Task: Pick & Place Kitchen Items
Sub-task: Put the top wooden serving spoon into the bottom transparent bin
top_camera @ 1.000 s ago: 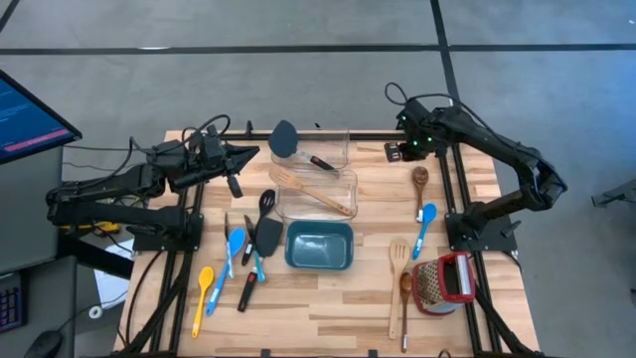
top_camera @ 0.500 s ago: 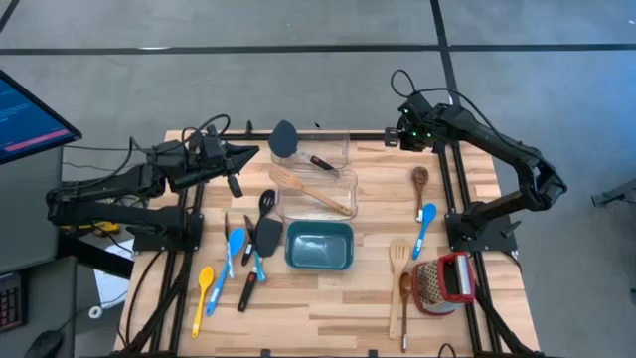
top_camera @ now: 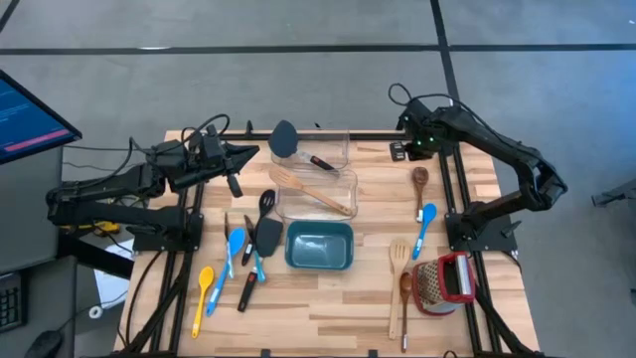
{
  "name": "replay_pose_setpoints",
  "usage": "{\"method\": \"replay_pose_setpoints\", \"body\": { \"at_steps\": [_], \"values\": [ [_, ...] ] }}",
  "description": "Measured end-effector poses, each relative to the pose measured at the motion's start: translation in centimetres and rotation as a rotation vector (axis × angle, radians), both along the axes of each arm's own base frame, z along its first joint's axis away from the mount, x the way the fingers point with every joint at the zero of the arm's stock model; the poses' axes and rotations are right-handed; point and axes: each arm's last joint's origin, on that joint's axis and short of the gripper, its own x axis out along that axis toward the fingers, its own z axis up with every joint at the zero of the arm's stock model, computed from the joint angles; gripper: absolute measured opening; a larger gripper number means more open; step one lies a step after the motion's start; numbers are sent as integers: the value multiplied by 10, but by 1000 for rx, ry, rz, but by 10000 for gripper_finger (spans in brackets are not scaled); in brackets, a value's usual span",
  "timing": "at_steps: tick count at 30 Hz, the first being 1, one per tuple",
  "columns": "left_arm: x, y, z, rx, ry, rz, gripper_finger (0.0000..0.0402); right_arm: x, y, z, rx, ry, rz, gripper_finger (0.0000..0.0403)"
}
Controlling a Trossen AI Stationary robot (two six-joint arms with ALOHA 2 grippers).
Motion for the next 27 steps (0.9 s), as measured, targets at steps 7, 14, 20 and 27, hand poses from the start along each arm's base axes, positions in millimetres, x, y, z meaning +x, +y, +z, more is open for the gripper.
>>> {"method": "replay_pose_setpoints", "body": {
  "at_steps": [7,14,20,27],
  "values": [
    [0,0,0,0,0,-1,4,-17,17,-52,119,109,-36,0],
    [0,0,0,0,0,-1,4,-35,34,-69,70,46,-120,0],
    [0,0,0,0,0,-5,4,-50,45,-74,15,28,-182,0],
    [0,0,0,0,0,-4,4,-50,47,-84,23,39,-209,0]
  ]
}}
